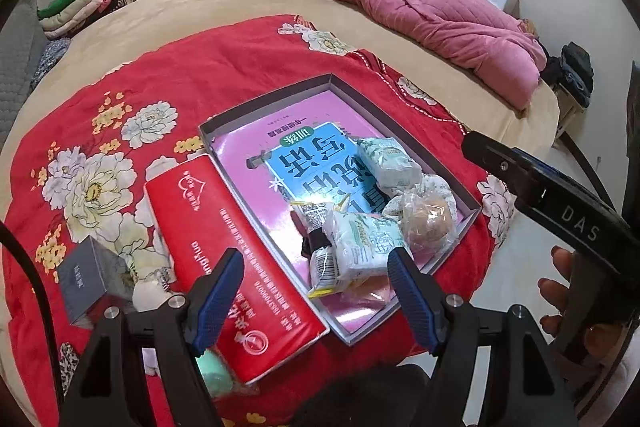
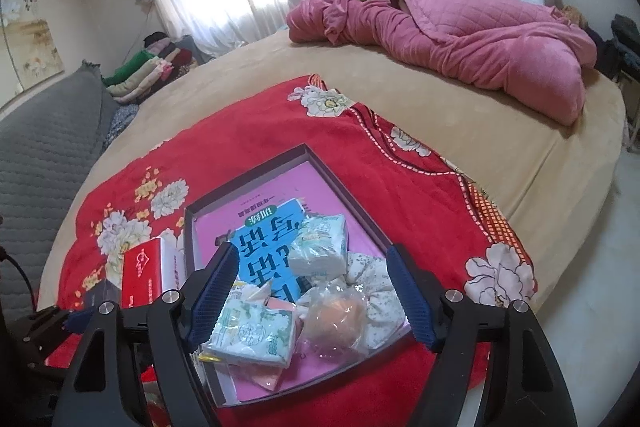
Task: Organize soft objects
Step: 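Move both tools back from the tray toward the remaining pile, then move both tools over the scrunchie and bagged green ball beside the tray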
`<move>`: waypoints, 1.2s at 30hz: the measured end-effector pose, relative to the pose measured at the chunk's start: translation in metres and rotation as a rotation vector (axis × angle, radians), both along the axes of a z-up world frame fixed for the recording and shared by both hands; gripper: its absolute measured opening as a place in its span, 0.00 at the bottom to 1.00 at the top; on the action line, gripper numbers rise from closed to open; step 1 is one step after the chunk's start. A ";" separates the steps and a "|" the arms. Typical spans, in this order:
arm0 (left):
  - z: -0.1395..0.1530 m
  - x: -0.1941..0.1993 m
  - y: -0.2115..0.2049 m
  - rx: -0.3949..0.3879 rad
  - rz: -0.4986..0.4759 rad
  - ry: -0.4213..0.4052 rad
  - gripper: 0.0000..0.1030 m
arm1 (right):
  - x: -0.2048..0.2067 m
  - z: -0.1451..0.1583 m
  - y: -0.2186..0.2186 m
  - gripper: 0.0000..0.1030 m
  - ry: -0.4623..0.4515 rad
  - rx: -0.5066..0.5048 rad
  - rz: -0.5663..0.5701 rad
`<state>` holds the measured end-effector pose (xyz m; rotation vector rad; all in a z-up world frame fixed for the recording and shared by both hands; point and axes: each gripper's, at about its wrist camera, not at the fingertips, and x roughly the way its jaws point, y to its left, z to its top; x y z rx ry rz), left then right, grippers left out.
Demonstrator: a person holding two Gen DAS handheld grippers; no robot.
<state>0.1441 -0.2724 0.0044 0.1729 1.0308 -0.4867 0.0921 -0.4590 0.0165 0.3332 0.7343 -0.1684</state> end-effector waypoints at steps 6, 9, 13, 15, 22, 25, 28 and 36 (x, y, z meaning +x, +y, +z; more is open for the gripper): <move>0.007 -0.008 0.010 -0.029 0.002 0.002 0.72 | -0.008 0.007 0.005 0.76 0.003 -0.027 -0.020; 0.010 -0.012 0.015 -0.034 0.004 -0.006 0.72 | -0.012 0.012 0.007 0.76 0.003 -0.038 -0.036; 0.015 -0.018 0.021 -0.033 0.000 -0.024 0.77 | -0.018 0.020 0.012 0.76 -0.005 -0.047 -0.047; 0.019 -0.022 0.025 -0.037 0.001 -0.031 0.80 | -0.020 0.023 0.013 0.76 -0.013 -0.024 -0.039; 0.026 -0.029 0.040 -0.042 0.020 -0.047 0.80 | -0.027 0.036 0.028 0.76 -0.013 -0.098 -0.051; 0.031 -0.034 0.045 -0.037 0.024 -0.063 0.80 | -0.032 0.040 0.029 0.76 -0.033 -0.055 -0.048; 0.034 -0.038 0.051 -0.026 0.033 -0.079 0.80 | -0.035 0.045 0.036 0.76 -0.032 -0.094 -0.043; 0.041 -0.045 0.073 -0.019 0.066 -0.095 0.80 | -0.045 0.048 0.059 0.76 -0.036 -0.115 0.013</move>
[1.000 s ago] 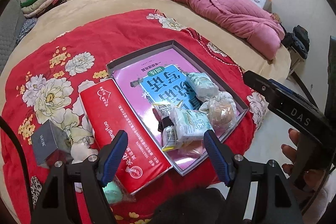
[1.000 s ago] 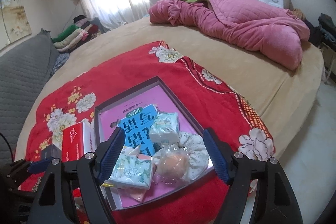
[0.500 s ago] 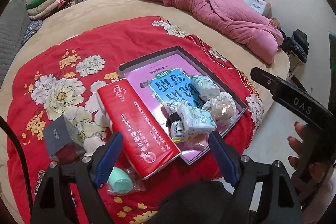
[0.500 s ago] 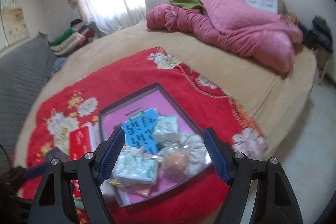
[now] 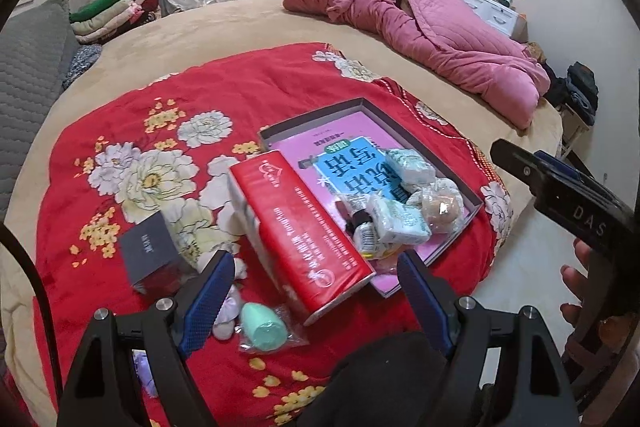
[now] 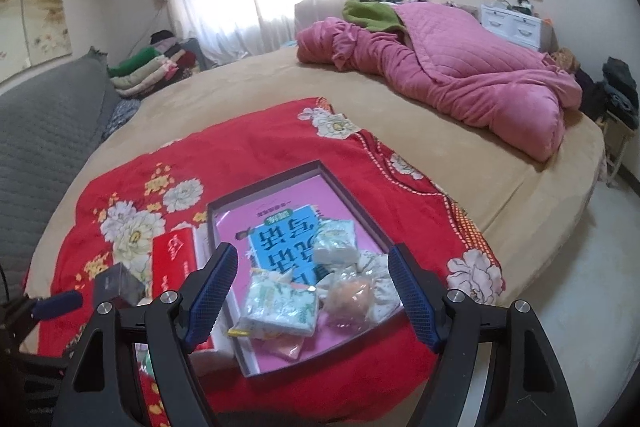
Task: Organize soft objects
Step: 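Move both tools over the scrunchie and bagged green ball beside the tray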
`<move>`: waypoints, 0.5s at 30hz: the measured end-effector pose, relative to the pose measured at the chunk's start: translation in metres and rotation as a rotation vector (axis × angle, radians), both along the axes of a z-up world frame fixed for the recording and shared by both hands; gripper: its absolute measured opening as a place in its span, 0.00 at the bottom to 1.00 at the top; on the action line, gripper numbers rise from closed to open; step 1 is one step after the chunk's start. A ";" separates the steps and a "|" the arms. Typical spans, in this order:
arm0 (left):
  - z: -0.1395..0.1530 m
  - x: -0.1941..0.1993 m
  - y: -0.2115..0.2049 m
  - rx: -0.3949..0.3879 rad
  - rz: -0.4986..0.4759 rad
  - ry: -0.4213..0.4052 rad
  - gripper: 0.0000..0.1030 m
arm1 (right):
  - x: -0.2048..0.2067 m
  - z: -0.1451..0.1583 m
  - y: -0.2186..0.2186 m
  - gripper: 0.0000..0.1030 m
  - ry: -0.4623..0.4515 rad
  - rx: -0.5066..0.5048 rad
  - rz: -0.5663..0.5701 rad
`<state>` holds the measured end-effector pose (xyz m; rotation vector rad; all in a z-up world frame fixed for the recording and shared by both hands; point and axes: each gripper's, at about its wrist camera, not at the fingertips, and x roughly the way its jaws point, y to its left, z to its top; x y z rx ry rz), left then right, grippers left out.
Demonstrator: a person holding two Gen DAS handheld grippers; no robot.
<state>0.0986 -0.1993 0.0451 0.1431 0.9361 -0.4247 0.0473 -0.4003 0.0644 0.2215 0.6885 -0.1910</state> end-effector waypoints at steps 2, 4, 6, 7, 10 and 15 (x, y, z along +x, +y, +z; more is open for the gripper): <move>0.000 -0.002 0.007 -0.003 0.010 0.002 0.80 | -0.001 0.000 0.007 0.76 0.003 -0.008 0.014; 0.000 -0.003 0.014 -0.003 0.020 0.005 0.80 | -0.002 0.001 0.015 0.76 0.004 -0.029 0.024; -0.001 -0.005 0.021 -0.001 0.031 0.005 0.80 | -0.002 0.003 0.022 0.76 0.004 -0.041 0.038; -0.001 -0.006 0.027 0.001 0.040 0.004 0.80 | -0.003 0.003 0.025 0.76 0.003 -0.046 0.041; 0.001 -0.008 0.044 -0.006 0.068 0.002 0.80 | -0.004 0.008 0.033 0.76 -0.007 -0.054 0.057; 0.007 -0.006 0.082 0.021 0.157 -0.002 0.81 | -0.007 0.019 0.048 0.76 -0.031 -0.066 0.096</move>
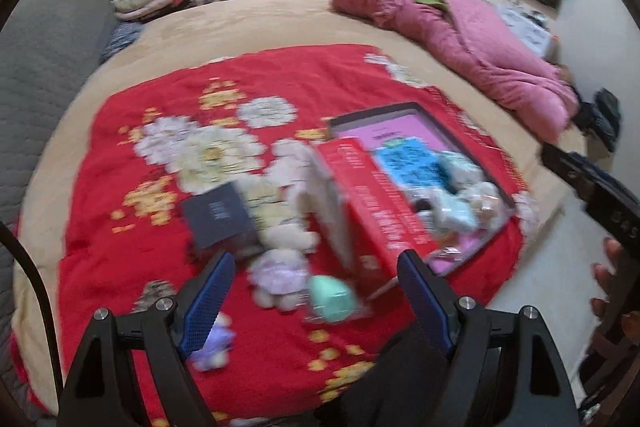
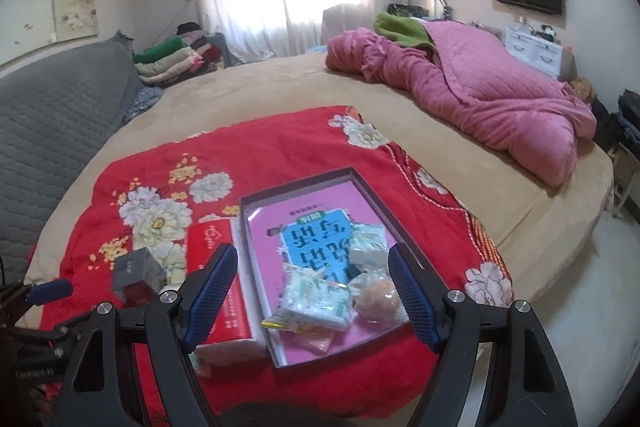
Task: Organize soft objects
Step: 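Move both tools over the scrunchie and bagged green ball beside the tray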
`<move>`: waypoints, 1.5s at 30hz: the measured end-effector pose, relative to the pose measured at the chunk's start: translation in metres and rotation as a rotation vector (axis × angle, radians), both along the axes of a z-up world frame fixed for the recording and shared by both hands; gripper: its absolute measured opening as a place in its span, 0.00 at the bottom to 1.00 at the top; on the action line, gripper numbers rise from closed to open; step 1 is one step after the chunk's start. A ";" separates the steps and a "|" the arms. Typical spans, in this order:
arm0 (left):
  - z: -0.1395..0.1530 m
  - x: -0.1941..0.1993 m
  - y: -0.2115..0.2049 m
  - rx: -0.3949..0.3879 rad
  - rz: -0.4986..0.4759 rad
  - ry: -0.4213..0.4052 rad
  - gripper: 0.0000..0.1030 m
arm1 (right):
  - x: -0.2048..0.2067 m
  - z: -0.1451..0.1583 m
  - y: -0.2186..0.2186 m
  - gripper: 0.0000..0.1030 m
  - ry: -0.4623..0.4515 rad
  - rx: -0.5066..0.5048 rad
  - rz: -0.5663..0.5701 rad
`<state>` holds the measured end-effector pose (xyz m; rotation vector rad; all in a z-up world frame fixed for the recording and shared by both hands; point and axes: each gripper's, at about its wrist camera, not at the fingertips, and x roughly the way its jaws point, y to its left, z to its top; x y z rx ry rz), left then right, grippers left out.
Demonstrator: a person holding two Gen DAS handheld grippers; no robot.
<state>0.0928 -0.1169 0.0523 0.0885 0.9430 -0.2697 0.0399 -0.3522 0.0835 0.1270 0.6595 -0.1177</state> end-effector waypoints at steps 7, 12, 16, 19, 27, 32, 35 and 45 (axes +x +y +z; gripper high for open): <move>0.013 0.001 0.062 -0.022 0.129 -0.016 0.81 | -0.001 0.009 0.023 0.77 -0.019 -0.010 0.049; 0.011 -0.002 0.095 -0.041 0.201 0.000 0.81 | -0.003 0.014 0.040 0.77 -0.029 -0.018 0.088; 0.010 -0.008 0.112 -0.045 0.227 0.007 0.81 | -0.003 0.016 0.058 0.77 -0.036 -0.028 0.135; 0.014 -0.014 0.126 -0.048 0.252 0.001 0.81 | -0.004 0.017 0.071 0.77 -0.037 -0.038 0.167; 0.016 -0.025 0.160 -0.060 0.325 -0.009 0.81 | -0.006 0.015 0.102 0.77 -0.031 -0.040 0.255; 0.007 -0.031 0.164 -0.050 0.324 0.007 0.81 | -0.007 0.006 0.118 0.77 -0.012 -0.055 0.290; 0.001 -0.033 0.163 -0.049 0.315 0.009 0.81 | -0.007 0.001 0.127 0.77 0.001 -0.058 0.312; -0.028 -0.032 0.160 -0.040 0.297 0.063 0.81 | 0.000 -0.030 0.146 0.77 0.075 -0.074 0.362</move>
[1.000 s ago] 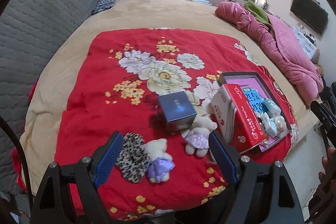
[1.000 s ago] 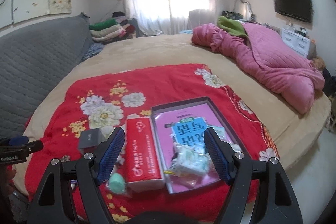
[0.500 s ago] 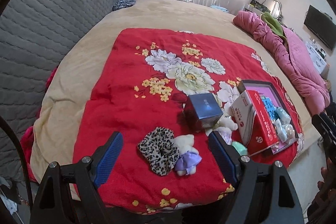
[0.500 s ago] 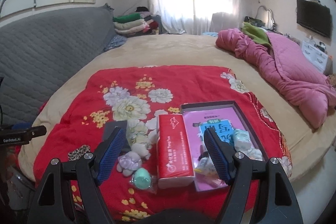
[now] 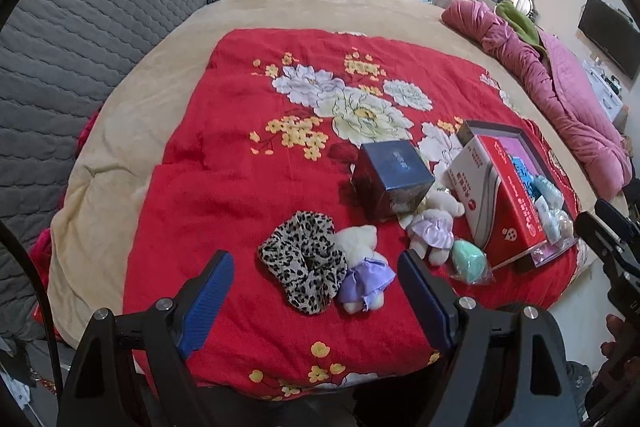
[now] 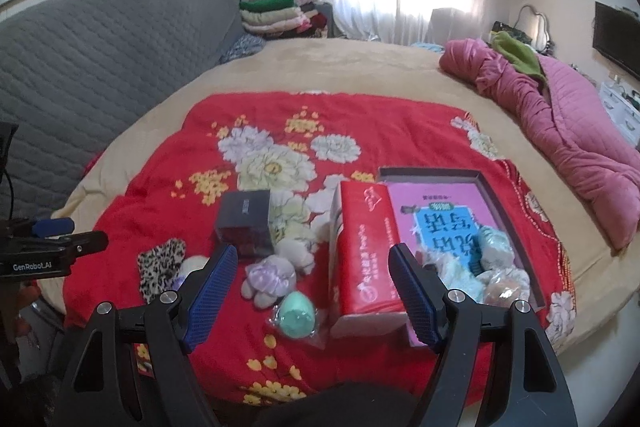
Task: Organize soft objects
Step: 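Move both tools over the scrunchie and bagged green ball beside the tray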
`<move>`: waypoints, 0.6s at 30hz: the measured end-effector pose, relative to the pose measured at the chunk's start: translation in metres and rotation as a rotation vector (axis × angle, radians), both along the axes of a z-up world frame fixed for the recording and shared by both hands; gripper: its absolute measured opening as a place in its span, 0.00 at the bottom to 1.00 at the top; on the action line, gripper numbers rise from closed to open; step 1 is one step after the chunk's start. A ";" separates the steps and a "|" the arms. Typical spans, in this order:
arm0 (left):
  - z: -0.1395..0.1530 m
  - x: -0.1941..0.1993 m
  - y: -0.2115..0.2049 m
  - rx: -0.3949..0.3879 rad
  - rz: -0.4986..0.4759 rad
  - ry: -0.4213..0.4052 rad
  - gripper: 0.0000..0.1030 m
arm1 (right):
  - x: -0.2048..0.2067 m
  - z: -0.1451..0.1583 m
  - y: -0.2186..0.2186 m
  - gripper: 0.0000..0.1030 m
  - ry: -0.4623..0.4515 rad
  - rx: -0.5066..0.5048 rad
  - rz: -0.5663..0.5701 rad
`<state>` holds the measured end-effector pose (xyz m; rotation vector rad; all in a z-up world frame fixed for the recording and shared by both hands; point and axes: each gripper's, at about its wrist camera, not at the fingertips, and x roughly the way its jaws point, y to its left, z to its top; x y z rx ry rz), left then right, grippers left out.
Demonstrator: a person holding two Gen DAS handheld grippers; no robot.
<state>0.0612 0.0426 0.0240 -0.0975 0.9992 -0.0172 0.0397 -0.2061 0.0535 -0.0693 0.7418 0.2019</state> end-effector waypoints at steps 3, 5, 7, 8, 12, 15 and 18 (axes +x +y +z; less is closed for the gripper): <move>-0.007 0.002 0.000 -0.002 -0.002 0.014 0.81 | 0.003 -0.010 0.005 0.77 0.022 -0.009 0.015; -0.011 0.003 0.001 -0.003 -0.002 0.022 0.81 | 0.004 -0.017 0.008 0.77 0.037 -0.017 0.025; -0.016 0.005 0.001 -0.003 -0.007 0.030 0.81 | 0.005 -0.024 0.011 0.77 0.054 -0.024 0.031; -0.019 0.005 0.001 -0.002 -0.008 0.038 0.81 | 0.005 -0.027 0.011 0.77 0.059 -0.026 0.035; -0.030 0.006 0.000 -0.014 -0.019 0.062 0.81 | 0.006 -0.042 0.015 0.77 0.094 -0.040 0.050; -0.039 0.006 -0.002 -0.007 -0.026 0.080 0.81 | 0.006 -0.053 0.018 0.77 0.125 -0.045 0.063; -0.047 0.007 -0.005 -0.001 -0.040 0.093 0.81 | 0.005 -0.064 0.025 0.77 0.149 -0.060 0.078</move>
